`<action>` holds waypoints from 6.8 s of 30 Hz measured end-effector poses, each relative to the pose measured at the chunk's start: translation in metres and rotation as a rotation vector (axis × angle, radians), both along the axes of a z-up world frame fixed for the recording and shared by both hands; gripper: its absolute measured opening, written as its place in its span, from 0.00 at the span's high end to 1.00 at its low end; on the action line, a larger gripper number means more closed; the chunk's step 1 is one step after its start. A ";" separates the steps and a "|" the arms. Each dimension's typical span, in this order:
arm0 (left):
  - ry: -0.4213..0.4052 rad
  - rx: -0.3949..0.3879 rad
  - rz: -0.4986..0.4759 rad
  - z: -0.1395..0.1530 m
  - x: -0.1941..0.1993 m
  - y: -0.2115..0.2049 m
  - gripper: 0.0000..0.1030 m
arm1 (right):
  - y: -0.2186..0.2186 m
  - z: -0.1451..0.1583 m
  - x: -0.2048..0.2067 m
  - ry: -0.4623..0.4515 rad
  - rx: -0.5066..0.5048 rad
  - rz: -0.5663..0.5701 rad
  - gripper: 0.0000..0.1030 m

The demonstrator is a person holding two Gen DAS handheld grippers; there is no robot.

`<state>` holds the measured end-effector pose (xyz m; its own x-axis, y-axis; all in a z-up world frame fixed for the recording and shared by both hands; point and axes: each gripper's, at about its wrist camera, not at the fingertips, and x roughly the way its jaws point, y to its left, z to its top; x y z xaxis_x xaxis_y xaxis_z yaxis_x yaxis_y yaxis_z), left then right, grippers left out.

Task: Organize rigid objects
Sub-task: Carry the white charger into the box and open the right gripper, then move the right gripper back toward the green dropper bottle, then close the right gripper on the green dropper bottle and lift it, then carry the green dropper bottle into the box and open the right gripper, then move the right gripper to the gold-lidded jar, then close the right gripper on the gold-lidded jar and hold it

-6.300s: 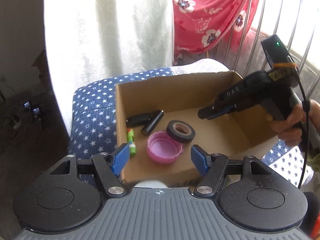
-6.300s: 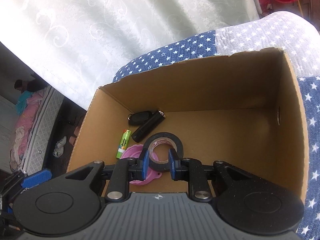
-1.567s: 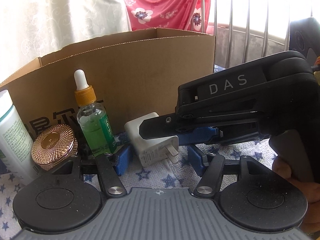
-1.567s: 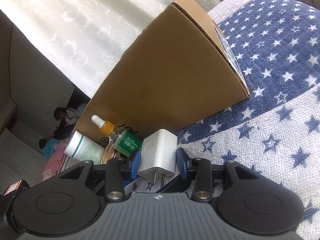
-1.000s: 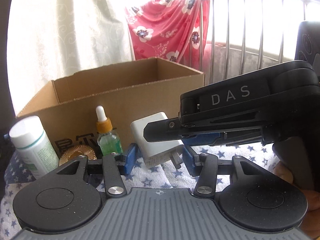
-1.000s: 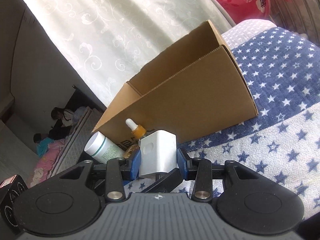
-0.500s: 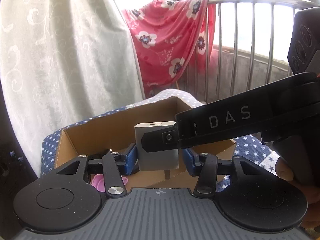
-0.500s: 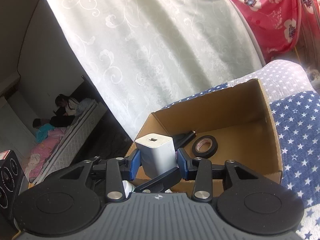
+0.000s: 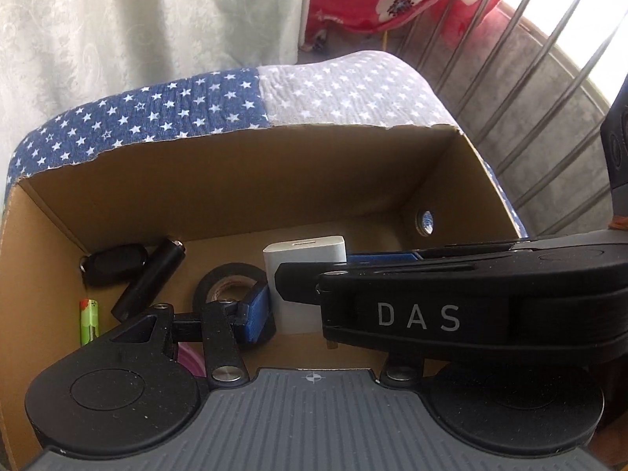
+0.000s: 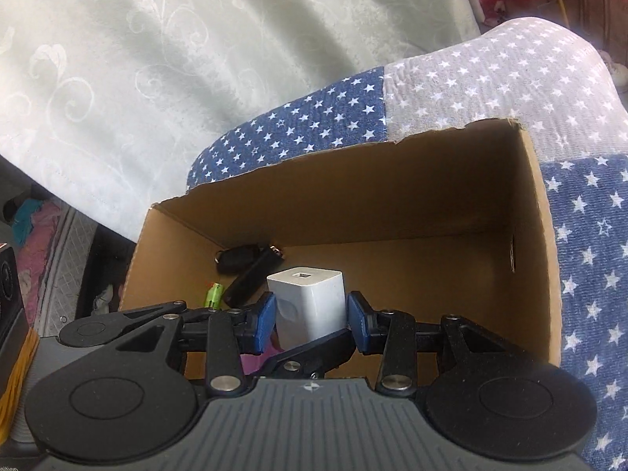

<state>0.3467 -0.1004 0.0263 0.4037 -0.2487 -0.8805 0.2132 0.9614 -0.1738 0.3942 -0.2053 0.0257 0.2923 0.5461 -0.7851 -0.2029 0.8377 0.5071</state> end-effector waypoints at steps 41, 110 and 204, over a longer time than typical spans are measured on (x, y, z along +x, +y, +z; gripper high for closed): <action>-0.397 -0.165 -0.107 -0.003 -0.242 0.097 0.32 | -0.084 0.017 -0.245 -0.357 0.354 -0.151 0.45; -0.733 0.094 -0.165 0.055 -0.264 0.062 0.69 | -0.021 0.112 -0.230 -0.564 0.185 0.033 0.75; -0.443 0.103 -0.017 -0.079 -0.262 0.113 0.49 | -0.010 -0.059 -0.258 -0.172 0.321 -0.099 0.66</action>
